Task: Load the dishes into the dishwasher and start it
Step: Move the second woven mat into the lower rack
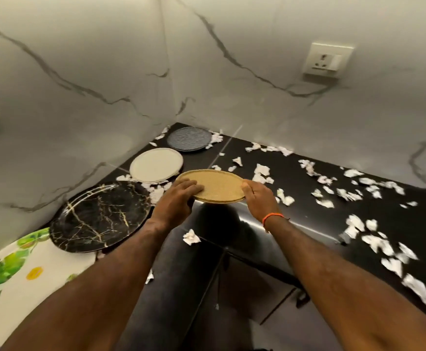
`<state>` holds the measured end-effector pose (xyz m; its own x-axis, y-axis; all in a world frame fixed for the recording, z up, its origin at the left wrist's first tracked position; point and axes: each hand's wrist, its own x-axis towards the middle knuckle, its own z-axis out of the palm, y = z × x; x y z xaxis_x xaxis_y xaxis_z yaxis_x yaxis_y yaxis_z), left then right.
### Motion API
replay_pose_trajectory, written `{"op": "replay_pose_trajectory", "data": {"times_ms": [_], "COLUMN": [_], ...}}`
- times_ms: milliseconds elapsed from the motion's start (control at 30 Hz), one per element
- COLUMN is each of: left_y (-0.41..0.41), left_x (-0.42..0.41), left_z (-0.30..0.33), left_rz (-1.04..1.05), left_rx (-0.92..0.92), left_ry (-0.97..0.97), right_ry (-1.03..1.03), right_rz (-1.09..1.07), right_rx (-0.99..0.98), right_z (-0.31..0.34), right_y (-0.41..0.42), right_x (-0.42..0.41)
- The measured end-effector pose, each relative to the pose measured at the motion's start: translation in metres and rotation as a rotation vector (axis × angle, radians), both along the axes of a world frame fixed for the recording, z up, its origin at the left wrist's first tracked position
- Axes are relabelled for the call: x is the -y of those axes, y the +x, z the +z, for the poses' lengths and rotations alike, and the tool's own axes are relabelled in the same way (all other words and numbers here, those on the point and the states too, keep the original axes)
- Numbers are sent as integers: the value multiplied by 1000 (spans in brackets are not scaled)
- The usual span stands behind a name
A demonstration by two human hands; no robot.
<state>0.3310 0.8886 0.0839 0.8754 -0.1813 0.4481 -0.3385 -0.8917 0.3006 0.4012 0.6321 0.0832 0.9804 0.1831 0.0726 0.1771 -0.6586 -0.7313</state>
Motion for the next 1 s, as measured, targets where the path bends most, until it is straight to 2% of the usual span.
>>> {"op": "replay_pose_trajectory", "data": {"times_ms": [233,333,500,733,1000], "left_y": [-22,-39,-77,-136,-196], "left_x": [80,119,189,304,440], "left_z": [-5,-3,-3,-10,-25], "left_rz": [-207,-280,-317,-599,-926], "left_rx": [38,33,11,-36,-51], "left_ry": [23,-2,-27,17,86], "right_ry": [-321,-350,-277,-421,-423], "right_rz": [53,23,-52,-191,-409], "right_rx": [242,332,430,304,97], "right_z": [-26,-35,-30,-44,-69], "right_y": [-80,-111,-191,-314,-423], "right_x": [112,148,210,299,366]}}
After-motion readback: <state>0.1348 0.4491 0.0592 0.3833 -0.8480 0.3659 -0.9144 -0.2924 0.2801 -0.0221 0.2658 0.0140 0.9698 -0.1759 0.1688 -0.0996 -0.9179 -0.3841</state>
